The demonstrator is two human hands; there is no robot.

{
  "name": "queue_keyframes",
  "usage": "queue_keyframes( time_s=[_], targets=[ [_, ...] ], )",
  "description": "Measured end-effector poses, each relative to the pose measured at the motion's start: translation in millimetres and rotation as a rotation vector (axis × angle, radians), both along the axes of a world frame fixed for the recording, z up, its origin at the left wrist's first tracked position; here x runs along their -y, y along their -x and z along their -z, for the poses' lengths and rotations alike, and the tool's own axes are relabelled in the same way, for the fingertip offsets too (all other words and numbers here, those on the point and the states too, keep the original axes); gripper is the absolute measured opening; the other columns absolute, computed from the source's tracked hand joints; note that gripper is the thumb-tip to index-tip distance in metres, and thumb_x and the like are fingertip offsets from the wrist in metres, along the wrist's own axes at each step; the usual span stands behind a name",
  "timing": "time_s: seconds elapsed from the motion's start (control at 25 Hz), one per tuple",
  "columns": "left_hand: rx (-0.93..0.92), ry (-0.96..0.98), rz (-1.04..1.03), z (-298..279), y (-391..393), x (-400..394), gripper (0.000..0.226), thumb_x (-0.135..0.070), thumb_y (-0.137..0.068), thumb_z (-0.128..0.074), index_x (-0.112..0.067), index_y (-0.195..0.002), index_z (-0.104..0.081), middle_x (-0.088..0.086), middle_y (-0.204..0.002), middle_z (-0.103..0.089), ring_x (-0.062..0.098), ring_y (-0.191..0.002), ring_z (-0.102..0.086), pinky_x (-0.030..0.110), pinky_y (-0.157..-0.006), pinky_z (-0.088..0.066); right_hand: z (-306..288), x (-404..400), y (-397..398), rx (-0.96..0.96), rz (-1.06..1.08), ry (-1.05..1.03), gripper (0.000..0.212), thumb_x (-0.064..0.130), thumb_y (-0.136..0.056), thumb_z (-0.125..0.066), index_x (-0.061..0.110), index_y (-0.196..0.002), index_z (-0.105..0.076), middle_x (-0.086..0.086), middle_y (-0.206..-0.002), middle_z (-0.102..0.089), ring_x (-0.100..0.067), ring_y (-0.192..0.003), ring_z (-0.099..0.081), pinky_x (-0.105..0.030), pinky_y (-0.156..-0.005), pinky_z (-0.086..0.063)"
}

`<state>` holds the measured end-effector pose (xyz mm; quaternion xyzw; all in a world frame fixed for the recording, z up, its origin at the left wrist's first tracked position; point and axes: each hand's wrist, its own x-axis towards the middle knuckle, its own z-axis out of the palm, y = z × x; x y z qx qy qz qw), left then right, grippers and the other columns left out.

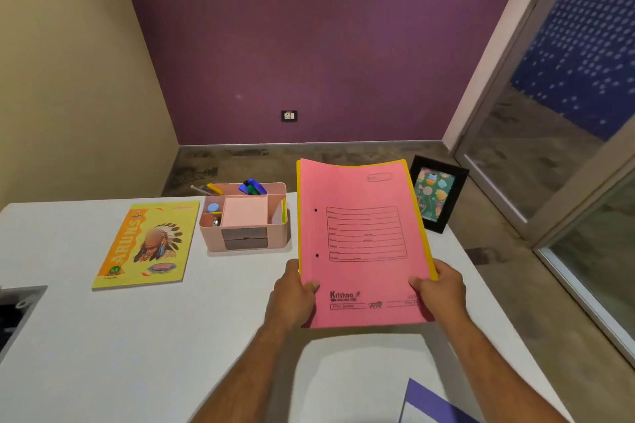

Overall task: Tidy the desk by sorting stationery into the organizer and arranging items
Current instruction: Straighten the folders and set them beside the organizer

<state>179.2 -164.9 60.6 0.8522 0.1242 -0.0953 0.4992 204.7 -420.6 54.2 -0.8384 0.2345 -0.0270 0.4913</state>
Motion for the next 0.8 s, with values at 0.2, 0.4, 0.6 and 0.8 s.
queue_keyframes(
  time_s=[0.2, 0.4, 0.6, 0.8],
  targets=[
    [-0.064, -0.026, -0.069, 27.7, -42.3, 15.8, 0.029, -0.025, -0.097, -0.056, -0.018, -0.123, -0.047, 0.005, -0.123, -0.066, 0.026, -0.109, -0.064, 0.041, -0.090, -0.051, 23.1, 17.1, -53.4, -0.079, -0.029, -0.016, 0.024, 0.004, -0.077, -0.070, 0.023, -0.090, -0.067, 0.000, -0.083, -0.072, -0.022, -0.075, -0.068, -0.033, -0.068, -0.055],
    [-0.132, -0.070, -0.118, 55.9, -67.2, 19.5, 0.022, -0.025, -0.097, -0.057, -0.017, -0.116, -0.048, 0.007, -0.122, -0.065, 0.024, -0.101, -0.061, 0.039, -0.088, -0.049, 54.0, 17.9, -85.6, -0.149, -0.048, -0.019, 0.023, 0.004, -0.076, -0.071, 0.024, -0.087, -0.067, -0.001, -0.083, -0.072, -0.022, -0.075, -0.069, -0.035, -0.073, -0.058],
    [-0.164, -0.152, -0.139, 82.6, -80.0, 20.1, 0.021, -0.027, -0.096, -0.058, -0.015, -0.110, -0.048, 0.008, -0.117, -0.065, 0.021, -0.090, -0.056, 0.037, -0.083, -0.047, 80.0, 18.3, -98.0, -0.220, -0.071, 0.012, 0.023, 0.004, -0.075, -0.070, 0.026, -0.080, -0.067, -0.004, -0.084, -0.073, -0.023, -0.074, -0.068, -0.036, -0.073, -0.057],
    [-0.172, -0.420, -0.145, 92.1, -77.2, 19.9, 0.033, -0.042, -0.088, -0.063, -0.017, -0.102, -0.045, 0.003, -0.105, -0.062, 0.027, -0.092, -0.063, 0.037, -0.076, -0.050, 85.1, 16.5, -101.7, -0.269, -0.120, 0.296, 0.015, 0.024, -0.074, -0.074, 0.022, -0.082, -0.061, -0.001, -0.083, -0.068, -0.021, -0.071, -0.064, -0.030, -0.062, -0.052]
  ],
)
